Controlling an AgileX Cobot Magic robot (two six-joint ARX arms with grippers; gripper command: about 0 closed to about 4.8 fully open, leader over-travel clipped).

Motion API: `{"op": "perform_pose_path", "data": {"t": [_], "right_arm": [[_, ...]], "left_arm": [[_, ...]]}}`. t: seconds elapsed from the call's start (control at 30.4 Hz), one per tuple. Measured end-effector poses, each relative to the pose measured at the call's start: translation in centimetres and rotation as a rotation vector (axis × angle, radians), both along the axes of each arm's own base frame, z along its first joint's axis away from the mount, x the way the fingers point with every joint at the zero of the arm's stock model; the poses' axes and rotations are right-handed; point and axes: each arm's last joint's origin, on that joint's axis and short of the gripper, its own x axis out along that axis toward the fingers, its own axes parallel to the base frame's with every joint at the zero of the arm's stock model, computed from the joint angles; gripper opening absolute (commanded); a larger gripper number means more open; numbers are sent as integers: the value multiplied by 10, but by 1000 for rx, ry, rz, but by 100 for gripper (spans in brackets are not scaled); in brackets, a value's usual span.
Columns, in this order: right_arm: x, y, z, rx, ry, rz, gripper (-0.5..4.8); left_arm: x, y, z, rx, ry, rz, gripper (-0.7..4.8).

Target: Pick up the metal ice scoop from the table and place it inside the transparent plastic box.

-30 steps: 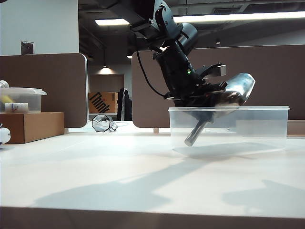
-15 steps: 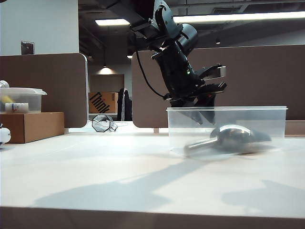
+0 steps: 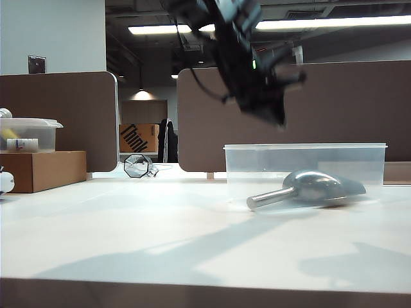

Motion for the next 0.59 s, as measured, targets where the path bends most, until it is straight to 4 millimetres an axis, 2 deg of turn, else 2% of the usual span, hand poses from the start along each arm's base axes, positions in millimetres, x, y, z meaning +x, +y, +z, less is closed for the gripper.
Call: {"op": "perform_pose_path", "data": {"t": [0.2, 0.3, 0.46, 0.59], "right_arm": [[0, 0, 0, 0, 0, 0, -1], [0, 0, 0, 0, 0, 0, -1], [0, 0, 0, 0, 0, 0, -1], [0, 0, 0, 0, 0, -3, -1]], "left_arm": [[-24, 19, 54, -3, -42, 31, -5], [-48, 30, 86, 17, -67, 67, -5], [-111, 40, 159, -67, -218, 58, -6], [-174, 58, 216, -181, -336, 29, -6]]}}
